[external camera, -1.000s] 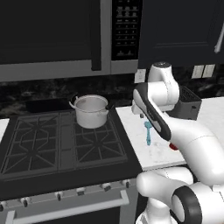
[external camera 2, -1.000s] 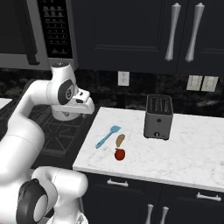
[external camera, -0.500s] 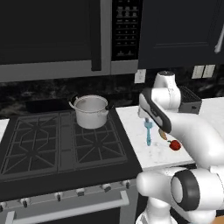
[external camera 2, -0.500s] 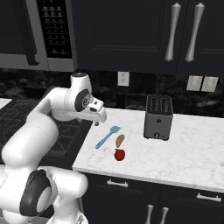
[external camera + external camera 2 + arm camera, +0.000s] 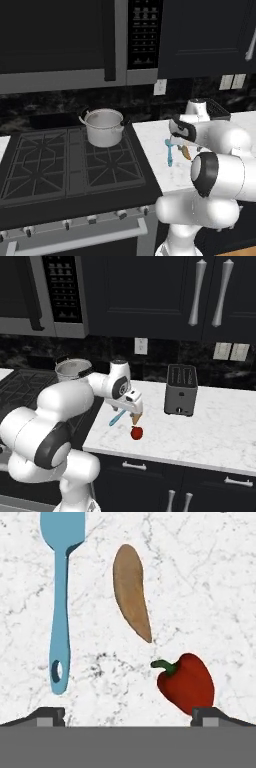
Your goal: Put the bell pepper and sweet potato in the pot. Retrieve the spatula and lightly stir the vegetables in the pot.
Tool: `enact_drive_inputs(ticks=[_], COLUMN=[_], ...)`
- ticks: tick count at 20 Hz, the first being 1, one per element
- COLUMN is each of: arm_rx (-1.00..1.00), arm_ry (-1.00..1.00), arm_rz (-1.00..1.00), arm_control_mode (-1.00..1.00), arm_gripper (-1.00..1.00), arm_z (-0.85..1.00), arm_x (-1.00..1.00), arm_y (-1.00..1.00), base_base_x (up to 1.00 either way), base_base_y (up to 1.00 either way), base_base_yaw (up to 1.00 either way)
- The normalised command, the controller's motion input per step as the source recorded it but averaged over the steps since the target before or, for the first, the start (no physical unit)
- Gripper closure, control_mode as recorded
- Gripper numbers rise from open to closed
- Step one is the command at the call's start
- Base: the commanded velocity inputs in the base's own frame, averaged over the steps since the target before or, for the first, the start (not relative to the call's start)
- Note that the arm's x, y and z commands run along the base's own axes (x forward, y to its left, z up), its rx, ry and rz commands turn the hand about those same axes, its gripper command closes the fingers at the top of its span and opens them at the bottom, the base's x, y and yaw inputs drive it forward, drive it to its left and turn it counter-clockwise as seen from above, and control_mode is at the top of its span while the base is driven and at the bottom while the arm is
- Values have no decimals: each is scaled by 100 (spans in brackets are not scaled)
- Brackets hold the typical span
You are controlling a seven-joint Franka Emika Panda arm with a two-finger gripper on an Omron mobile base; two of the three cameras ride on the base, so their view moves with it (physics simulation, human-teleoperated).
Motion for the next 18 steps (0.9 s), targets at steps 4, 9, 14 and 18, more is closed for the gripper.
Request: enact_drive_inputs(ticks=[4, 9, 14, 18], arm_rx=[0, 0, 0, 0], arm_ry=[0, 0, 0, 0], arm_rz=[0, 0, 0, 0], arm_control_mode=[-100, -100, -100, -100], arm_gripper=[-100, -100, -100, -100], arm_z=[-39, -45, -45, -38], arm_x=[35, 53, 38, 23], arm_y=[-21, -3, -13, -19], base_base_x=[0, 0, 0, 0], base_base_y=[0, 0, 0, 0], base_base_yaw=[0, 0, 0, 0])
